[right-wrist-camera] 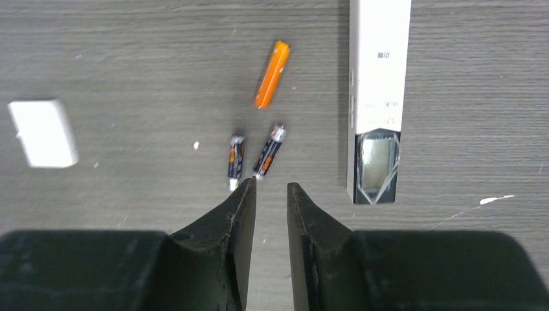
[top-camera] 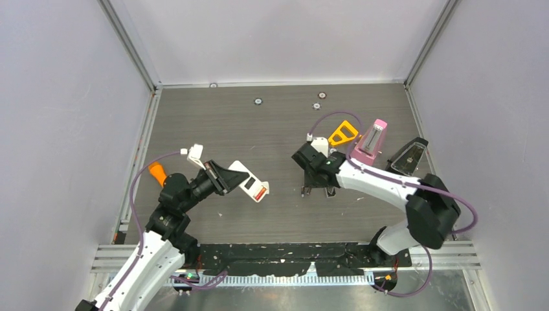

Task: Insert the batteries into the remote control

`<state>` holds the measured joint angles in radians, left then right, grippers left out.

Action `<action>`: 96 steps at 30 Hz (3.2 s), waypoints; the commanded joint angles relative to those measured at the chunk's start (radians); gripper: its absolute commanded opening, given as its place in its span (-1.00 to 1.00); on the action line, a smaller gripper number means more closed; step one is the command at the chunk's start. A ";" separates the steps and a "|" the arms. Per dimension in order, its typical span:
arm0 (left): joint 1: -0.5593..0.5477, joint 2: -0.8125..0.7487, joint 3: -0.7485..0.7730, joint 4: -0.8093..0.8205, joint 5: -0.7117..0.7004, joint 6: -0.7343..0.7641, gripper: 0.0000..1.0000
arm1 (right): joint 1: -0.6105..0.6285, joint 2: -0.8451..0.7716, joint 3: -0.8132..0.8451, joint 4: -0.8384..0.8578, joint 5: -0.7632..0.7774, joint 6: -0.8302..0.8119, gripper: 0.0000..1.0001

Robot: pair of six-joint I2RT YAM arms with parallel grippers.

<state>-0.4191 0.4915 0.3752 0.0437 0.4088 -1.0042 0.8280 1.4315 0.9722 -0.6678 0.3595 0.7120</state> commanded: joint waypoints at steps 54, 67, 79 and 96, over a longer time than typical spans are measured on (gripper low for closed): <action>-0.003 0.103 0.030 0.142 0.041 -0.015 -1.00 | -0.120 0.352 0.104 0.162 -0.089 -0.085 -0.55; -0.004 0.137 0.042 0.133 0.071 -0.021 -1.00 | -0.121 0.336 0.086 0.187 -0.113 -0.110 -0.88; -0.003 0.360 0.144 0.102 0.313 -0.021 -1.00 | -0.118 -0.143 -0.010 0.378 -0.584 -0.535 -0.89; -0.075 0.711 0.207 0.566 0.664 -0.204 -1.00 | 0.145 -0.513 0.150 0.008 -0.592 -1.038 -0.89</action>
<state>-0.4553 1.1454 0.5369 0.3294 0.9325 -1.1015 0.8646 0.8856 1.0000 -0.5095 -0.3370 -0.1890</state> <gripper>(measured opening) 0.226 0.125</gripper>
